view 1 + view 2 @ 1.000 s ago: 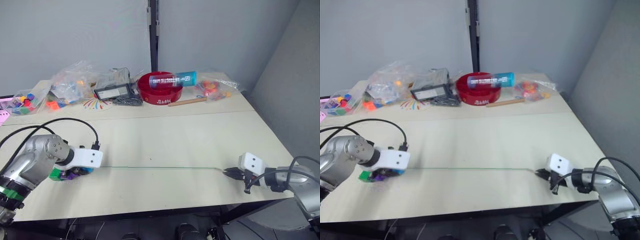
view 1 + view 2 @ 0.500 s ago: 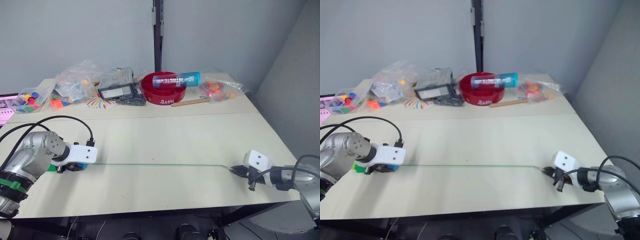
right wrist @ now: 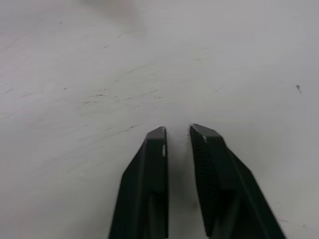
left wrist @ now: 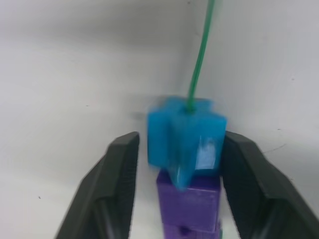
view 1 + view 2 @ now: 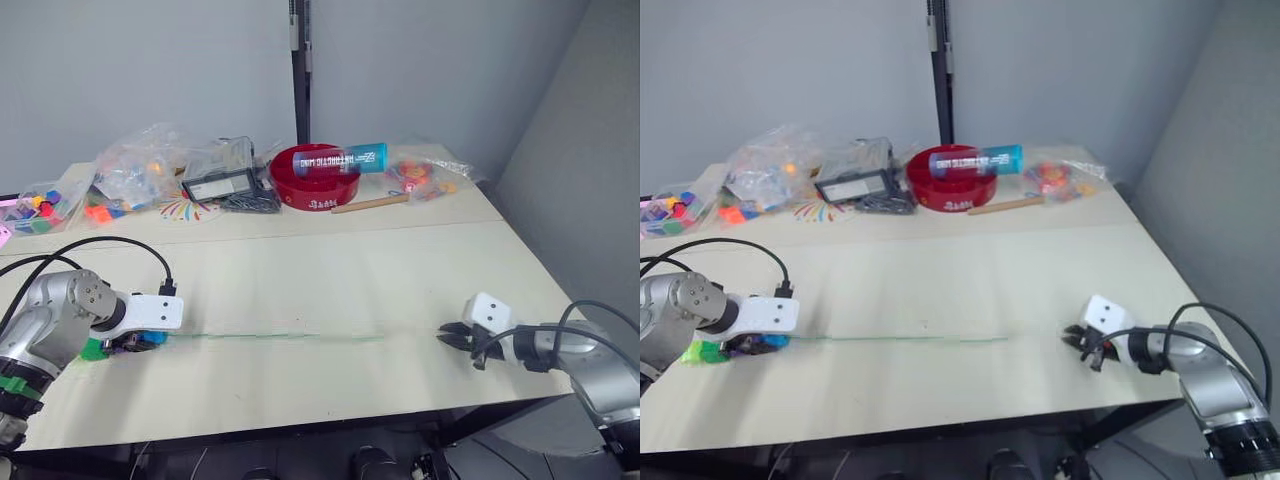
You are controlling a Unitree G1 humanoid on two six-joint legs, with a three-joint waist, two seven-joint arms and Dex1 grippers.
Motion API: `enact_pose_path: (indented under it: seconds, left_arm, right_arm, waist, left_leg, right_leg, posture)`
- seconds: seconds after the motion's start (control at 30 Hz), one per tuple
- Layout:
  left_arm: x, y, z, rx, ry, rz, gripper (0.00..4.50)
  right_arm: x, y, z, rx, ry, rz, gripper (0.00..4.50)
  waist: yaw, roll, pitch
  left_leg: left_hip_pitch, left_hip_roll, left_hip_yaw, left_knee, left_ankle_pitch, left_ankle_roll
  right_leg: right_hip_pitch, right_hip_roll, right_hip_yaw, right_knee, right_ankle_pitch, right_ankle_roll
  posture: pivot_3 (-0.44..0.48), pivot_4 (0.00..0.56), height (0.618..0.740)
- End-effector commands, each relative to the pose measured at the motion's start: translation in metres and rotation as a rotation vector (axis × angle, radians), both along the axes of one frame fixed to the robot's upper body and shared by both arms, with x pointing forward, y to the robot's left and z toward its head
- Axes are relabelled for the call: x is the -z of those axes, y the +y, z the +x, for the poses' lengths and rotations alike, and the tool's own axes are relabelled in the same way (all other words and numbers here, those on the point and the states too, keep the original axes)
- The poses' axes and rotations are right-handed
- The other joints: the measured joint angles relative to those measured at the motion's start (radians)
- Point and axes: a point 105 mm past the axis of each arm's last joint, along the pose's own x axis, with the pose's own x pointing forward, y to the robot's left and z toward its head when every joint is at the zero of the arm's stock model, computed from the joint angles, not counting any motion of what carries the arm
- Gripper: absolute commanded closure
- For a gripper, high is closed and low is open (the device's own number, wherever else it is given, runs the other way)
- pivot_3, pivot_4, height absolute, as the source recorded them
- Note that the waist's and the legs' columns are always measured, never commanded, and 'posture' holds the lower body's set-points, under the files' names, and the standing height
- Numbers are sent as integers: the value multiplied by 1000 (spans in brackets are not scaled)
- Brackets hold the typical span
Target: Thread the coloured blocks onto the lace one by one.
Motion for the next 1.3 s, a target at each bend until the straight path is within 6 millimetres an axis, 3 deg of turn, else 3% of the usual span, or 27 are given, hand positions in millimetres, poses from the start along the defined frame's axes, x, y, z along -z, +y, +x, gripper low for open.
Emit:
enact_pose_path:
  seconds: [0.03, 0.13, 0.27, 0.3, 0.47, 0.57, 0.7, 0.83, 0.97, 1.17, 1.3]
  left_arm:
    - [8, -5, -11, 16, 68, -43, 690]
    - [-5, -6, -12, 19, 46, -85, 0]
    - [-25, -5, -18, 4, 17, -156, 0]
    - [-33, -5, -22, -4, 9, -185, 0]
    - [-63, 6, -41, -59, -85, -361, 0]
    - [-78, 10, -49, -145, -190, -580, 0]
    - [-81, 27, -66, -264, -296, -774, 0]
    - [-67, 43, -84, -393, -385, -923, 0]
    - [-45, 71, -106, -543, -472, -959, 0]
    - [-23, 82, -123, -604, -503, -974, 0]
    - [-8, 83, -127, -644, -485, -999, 0]
  right_arm:
    - [13, 5, -5, -17, 71, 10, 2375]
    - [1, 9, -1, -35, 47, 39, 1465]
    - [-14, 13, 1, -51, 12, 75, 132]
    - [-18, 14, 1, -51, 5, 90, 38]
    - [-34, 19, -3, -24, -26, 208, 38]
    - [-37, 22, -7, -8, -32, 281, 38]
    - [-41, 34, -12, -7, -41, 393, 38]
    - [-43, 41, -16, 2, -53, 464, 38]
    - [-37, 36, -25, 40, -49, 492, 38]
    - [-24, 16, -35, 130, -24, 496, 38]
    - [-16, -11, -41, 248, -40, 489, 38]
  waist:
    - [-1, 0, 0]
    - [-3, 0, 0]
    - [-3, -2, 2]
    - [-2, -4, 2]
    - [5, -8, 10]
    - [17, -7, 11]
    - [21, -8, 11]
    - [21, -9, 11]
    - [23, -9, 11]
    - [33, -13, 11]
    - [33, -13, 11]
  left_leg:
    - [0, 0, 0, 0, 0, 1]
    - [-2, 0, 0, 0, -2, 3]
    - [-7, 0, -1, 0, -3, 4]
    - [-9, 0, -1, 1, -3, 4]
    - [-16, 0, -1, 2, -3, 4]
    - [-15, 0, -1, 2, -3, 4]
    - [-14, 0, 0, 2, -3, 4]
    - [-13, 0, -1, 2, -3, 4]
    - [-14, 0, -1, 2, -3, 4]
    - [-13, -1, 0, 2, -2, 2]
    - [-12, -1, 0, 2, -2, 2]
  right_leg:
    - [0, 0, 0, 0, 0, 0]
    - [-1, 0, 0, 0, -1, 0]
    - [-7, 0, -1, 0, -1, -2]
    - [-13, -1, -1, 0, 1, -4]
    - [-23, -2, -2, 7, 3, -9]
    - [-23, -2, -3, 7, 3, -9]
    - [-22, -2, -3, 7, 2, -9]
    - [-21, -2, -3, 7, 2, -9]
    - [-21, -3, -4, 6, 2, -9]
    - [-20, -4, -4, 6, 2, -9]
    - [-19, -4, -4, 6, 0, -5]
  posture:
    - [0, 150, 731]
    - [0, 150, 731]
    - [0, 150, 731]
    - [0, 150, 731]
    - [0, 150, 731]
    - [0, 150, 731]
    - [0, 150, 731]
    - [0, 150, 731]
    - [0, 150, 731]
    - [0, 150, 731]
    - [0, 150, 731]
